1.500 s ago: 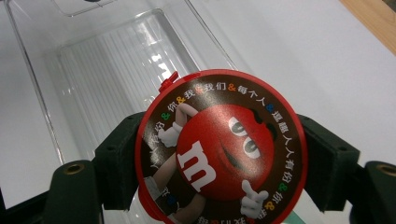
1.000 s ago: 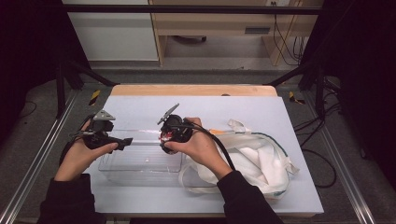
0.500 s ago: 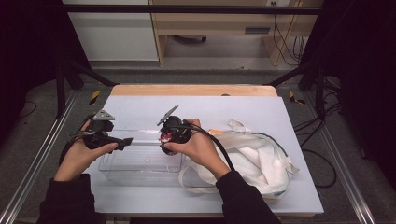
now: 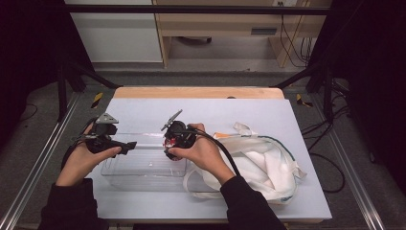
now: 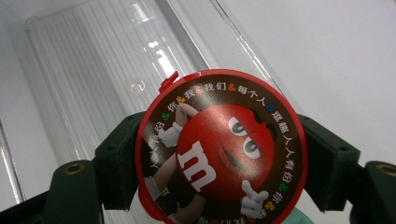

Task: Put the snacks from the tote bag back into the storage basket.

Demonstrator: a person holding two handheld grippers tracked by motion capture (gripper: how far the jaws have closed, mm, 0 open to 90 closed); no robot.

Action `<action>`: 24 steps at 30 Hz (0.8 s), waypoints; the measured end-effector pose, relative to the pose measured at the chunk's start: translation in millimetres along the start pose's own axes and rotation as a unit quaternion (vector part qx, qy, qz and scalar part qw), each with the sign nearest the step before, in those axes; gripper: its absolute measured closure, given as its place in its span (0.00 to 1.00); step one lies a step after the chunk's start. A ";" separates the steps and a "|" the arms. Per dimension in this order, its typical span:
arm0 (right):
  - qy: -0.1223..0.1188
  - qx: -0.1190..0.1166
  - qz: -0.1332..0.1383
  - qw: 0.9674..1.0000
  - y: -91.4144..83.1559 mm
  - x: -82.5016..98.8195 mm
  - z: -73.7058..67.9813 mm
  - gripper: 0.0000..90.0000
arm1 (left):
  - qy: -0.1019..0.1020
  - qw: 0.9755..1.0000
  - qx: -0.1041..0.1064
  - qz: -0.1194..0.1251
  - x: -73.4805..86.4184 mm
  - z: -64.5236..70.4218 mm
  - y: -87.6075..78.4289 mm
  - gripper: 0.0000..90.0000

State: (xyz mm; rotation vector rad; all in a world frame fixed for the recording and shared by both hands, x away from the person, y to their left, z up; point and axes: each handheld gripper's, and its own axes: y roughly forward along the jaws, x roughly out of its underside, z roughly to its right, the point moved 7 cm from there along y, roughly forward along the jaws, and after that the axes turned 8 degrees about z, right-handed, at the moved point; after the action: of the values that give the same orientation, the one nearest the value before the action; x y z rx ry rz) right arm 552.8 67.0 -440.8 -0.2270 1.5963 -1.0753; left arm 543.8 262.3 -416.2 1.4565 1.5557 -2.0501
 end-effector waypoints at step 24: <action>-0.005 -0.003 -0.023 1.000 13.5 12.6 -2.7 0.29 | 0.001 1.000 0.001 0.000 -0.1 0.6 0.1 0.08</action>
State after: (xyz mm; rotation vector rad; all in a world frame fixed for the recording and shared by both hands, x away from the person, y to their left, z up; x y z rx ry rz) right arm 551.4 67.8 -459.4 -0.2730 1.5931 -1.1024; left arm 543.6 261.6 -416.2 1.4589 1.5555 -2.0509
